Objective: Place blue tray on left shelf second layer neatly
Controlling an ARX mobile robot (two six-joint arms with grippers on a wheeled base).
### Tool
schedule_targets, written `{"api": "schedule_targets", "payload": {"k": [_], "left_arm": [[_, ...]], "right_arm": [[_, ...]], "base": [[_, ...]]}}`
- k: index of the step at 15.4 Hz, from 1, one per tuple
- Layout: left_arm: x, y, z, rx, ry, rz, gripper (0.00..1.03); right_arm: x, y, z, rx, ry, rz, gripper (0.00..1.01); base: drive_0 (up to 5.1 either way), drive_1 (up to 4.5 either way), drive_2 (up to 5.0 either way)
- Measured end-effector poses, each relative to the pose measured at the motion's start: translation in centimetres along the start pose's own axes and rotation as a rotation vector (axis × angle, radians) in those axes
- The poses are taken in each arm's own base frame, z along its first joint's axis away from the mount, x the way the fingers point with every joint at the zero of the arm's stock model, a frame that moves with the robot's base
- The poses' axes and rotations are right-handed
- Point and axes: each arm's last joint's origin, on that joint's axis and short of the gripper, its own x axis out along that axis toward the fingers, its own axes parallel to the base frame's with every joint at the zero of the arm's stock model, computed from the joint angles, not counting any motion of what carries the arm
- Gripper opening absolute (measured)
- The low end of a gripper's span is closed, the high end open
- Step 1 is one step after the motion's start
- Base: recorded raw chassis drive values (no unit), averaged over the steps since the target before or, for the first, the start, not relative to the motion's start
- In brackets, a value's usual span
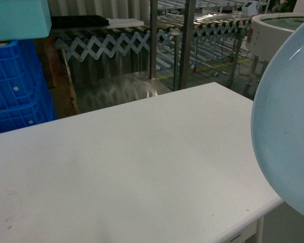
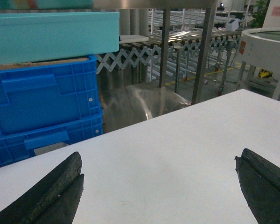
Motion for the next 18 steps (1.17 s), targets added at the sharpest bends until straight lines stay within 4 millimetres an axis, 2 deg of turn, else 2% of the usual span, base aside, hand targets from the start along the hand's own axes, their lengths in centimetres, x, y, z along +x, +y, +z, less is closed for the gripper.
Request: {"api": "schedule_targets", "payload": {"k": [1,18], "left_arm": [[0.00,0.01,-0.01,0.000,0.001,0.003,0.98],[0.00,0.00,0.00,0.000,0.000,0.002,0.98]], "right_arm": [[0.01,0.00,-0.01,0.000,0.001,0.000,0.02],[0.00,0.02,0.00,0.000,0.000,0.005,0.02]], "base": [[-1.6,-1.60,-1.6],[3.2,-4.13,-4.1]]}}
